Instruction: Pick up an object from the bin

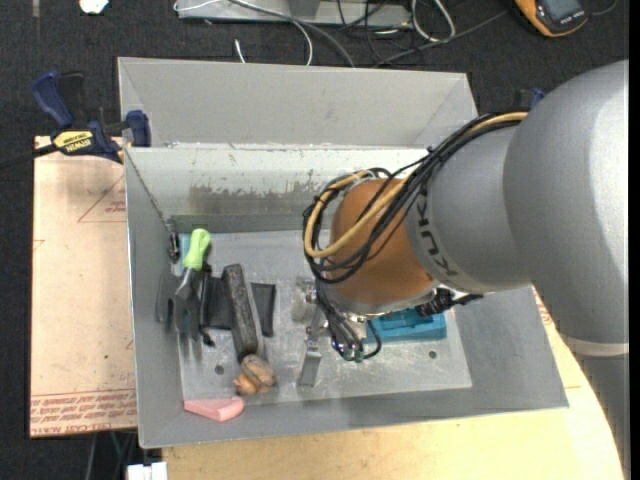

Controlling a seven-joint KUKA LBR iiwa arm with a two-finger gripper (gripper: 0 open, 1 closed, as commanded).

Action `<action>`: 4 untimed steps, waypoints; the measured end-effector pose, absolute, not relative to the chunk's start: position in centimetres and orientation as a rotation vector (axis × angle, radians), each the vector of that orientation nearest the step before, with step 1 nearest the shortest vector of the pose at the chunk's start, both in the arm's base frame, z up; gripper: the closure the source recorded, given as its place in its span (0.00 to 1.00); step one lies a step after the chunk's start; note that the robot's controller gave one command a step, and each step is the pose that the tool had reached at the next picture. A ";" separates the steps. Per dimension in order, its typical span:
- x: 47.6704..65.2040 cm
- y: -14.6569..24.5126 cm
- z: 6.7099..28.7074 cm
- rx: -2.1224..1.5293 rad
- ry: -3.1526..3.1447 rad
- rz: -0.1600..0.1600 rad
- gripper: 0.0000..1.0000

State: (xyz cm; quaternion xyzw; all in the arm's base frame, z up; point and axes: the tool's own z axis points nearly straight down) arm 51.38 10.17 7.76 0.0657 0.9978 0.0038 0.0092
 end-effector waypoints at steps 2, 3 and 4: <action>53.6 7.4 8.1 0.143 3.118 0.012 0.00; 54.5 5.7 7.6 0.036 3.120 0.011 0.00; 56.4 2.6 12.2 0.287 3.108 0.016 0.00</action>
Offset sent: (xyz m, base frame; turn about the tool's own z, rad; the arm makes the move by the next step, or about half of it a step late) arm 0.0315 -0.0492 0.0057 -0.0685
